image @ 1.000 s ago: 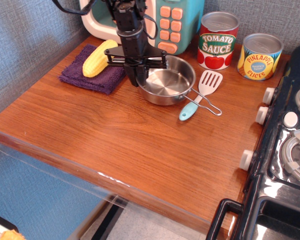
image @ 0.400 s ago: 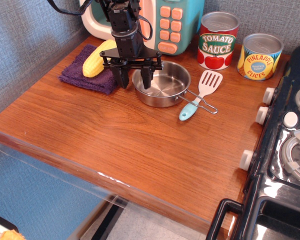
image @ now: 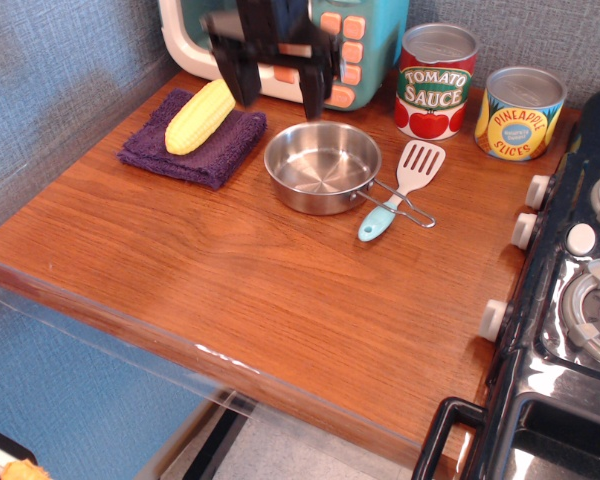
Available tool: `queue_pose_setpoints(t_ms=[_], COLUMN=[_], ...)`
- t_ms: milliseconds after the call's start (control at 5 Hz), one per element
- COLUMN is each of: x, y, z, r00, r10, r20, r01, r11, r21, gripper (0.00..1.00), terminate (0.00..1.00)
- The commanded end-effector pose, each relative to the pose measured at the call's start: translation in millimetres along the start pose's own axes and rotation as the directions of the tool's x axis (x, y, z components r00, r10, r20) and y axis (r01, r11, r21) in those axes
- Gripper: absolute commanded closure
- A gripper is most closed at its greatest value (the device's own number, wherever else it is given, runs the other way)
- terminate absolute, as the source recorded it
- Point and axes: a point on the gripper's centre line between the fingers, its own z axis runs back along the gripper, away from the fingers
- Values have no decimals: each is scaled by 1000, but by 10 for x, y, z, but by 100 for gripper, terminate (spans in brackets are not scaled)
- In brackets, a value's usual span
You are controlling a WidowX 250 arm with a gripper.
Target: Move the pan to the middle of the spatula and purple towel
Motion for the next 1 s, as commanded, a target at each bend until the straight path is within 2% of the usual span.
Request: queue_pose_setpoints(t_ms=[0,200,400,600,800], x=[-589,-914,-1047,-1047,-1047], y=[228,360,373,373,373], z=[281,67,-22,-22,-22], r00=[999,993,988,988,988], r10=[-29,-42,-64,-64,-64], r20=[-28,-112,-138,-138,-138], r01=[30,44,65,65,65], r11=[999,999,998,998,998], r21=[21,10,-1,-1,-1], gripper=[0,0,0,0,0], terminate=[0,0,0,0,100])
